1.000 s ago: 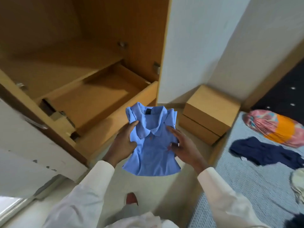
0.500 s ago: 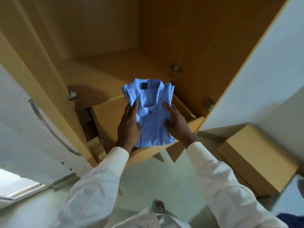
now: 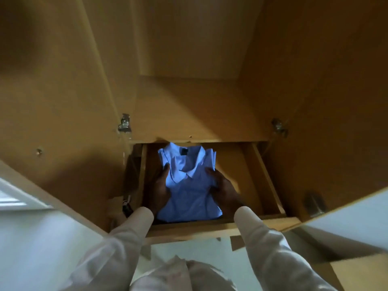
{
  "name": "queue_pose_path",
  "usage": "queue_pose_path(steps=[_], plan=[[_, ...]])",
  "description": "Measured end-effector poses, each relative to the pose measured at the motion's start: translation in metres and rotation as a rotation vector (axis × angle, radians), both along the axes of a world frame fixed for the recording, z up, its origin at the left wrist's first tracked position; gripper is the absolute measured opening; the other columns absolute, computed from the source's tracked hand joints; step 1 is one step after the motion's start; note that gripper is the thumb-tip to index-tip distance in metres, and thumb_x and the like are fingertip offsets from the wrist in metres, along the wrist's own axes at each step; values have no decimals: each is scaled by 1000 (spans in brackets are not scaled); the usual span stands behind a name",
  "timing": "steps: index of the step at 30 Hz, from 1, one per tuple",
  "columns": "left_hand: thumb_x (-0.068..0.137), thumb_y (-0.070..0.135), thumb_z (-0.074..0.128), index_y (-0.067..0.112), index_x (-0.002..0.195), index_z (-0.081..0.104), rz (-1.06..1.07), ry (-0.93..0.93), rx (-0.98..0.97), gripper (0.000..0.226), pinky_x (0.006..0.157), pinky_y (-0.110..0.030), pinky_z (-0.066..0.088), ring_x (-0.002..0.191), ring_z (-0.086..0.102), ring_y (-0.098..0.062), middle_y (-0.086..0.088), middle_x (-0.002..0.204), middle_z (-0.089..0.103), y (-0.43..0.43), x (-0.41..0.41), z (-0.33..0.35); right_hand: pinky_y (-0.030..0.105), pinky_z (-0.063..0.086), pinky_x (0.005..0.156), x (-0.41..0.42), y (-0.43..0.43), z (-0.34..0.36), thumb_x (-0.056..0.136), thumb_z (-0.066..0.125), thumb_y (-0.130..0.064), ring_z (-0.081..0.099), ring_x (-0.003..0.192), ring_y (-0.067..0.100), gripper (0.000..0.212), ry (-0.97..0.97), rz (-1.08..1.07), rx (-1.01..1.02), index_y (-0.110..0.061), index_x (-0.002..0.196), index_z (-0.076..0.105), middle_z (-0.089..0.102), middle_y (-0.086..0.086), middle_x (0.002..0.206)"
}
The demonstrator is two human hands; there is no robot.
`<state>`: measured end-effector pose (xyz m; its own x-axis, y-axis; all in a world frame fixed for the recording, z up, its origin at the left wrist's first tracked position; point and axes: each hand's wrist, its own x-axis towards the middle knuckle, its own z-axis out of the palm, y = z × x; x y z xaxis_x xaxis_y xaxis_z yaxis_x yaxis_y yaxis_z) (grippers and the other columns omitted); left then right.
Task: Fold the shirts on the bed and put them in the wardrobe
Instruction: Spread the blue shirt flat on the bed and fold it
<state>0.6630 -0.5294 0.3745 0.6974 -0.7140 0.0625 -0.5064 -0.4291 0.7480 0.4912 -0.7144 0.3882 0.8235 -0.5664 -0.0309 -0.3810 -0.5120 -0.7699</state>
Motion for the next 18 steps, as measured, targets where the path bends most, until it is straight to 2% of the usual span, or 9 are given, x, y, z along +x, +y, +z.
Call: queue_pose_path(steps=[1, 3, 5, 7, 9, 11, 13, 16, 18], plan=[[84, -12, 53, 29, 151, 30, 11, -35, 44, 82, 113, -48, 33, 143, 30, -31, -8, 157, 25, -2, 0, 3, 28, 36, 113, 5, -3, -4, 85, 54, 11, 42, 139, 18, 71, -3, 14, 69, -28, 144, 46, 45, 0, 151], [90, -8, 53, 9, 150, 32, 48, -61, 106, 66, 117, -38, 27, 144, 28, -20, -8, 156, 28, -5, 0, 8, 28, 41, 109, 15, -7, -5, 89, 55, 9, 47, 135, 19, 65, 60, 38, 181, -29, 142, 49, 49, -1, 146], [97, 5, 52, 8, 150, 29, 123, 22, 122, 59, 114, -25, 30, 139, 34, -6, -1, 152, 34, -8, 1, 3, 29, 40, 108, 26, -15, -12, 89, 61, 0, 48, 134, 24, 63, 226, 63, 173, -20, 146, 43, 48, 5, 147], [94, 17, 58, 13, 152, 24, 140, -15, 317, 67, 114, -33, 30, 139, 35, -22, -8, 152, 32, -6, -1, -6, 32, 37, 110, 30, -23, -24, 86, 69, -10, 41, 137, 28, 73, 456, 106, 22, -15, 151, 34, 37, 9, 153], [91, 21, 59, 17, 146, 35, 115, -63, 487, 61, 110, -38, 34, 133, 39, -30, -10, 147, 37, -2, -5, -13, 33, 35, 111, 31, -22, -29, 87, 70, -18, 36, 140, 29, 77, 529, 157, -99, -13, 152, 30, 31, 10, 156], [92, 21, 57, 19, 138, 44, 13, 4, 596, 48, 106, -37, 38, 127, 45, -29, -8, 140, 44, -1, -13, -17, 37, 37, 110, 34, -11, -33, 86, 70, -25, 39, 137, 31, 74, 499, 211, -109, -16, 150, 35, 38, 9, 153], [95, 20, 56, 16, 140, 45, -147, 46, 655, 47, 108, -33, 36, 131, 44, -28, -10, 143, 45, -3, -18, -22, 42, 45, 101, 37, 0, -40, 81, 70, -41, 48, 127, 33, 74, 527, 238, -136, -27, 146, 38, 44, 6, 146], [99, 17, 51, 11, 147, 40, -348, 5, 748, 49, 109, -27, 26, 137, 39, -25, -10, 151, 40, -6, -20, -26, 46, 41, 105, 42, 5, -52, 75, 71, -53, 38, 131, 34, 90, 727, 214, -196, -32, 149, 24, 27, 6, 153], [101, 22, 48, 11, 142, 46, -384, -84, 837, 42, 106, -26, 27, 134, 41, -25, -9, 146, 45, -3, -19, -31, 47, 38, 107, 44, 6, -56, 76, 70, -55, 30, 136, 35, 94, 768, 225, -252, -32, 152, 19, 18, 8, 156]])
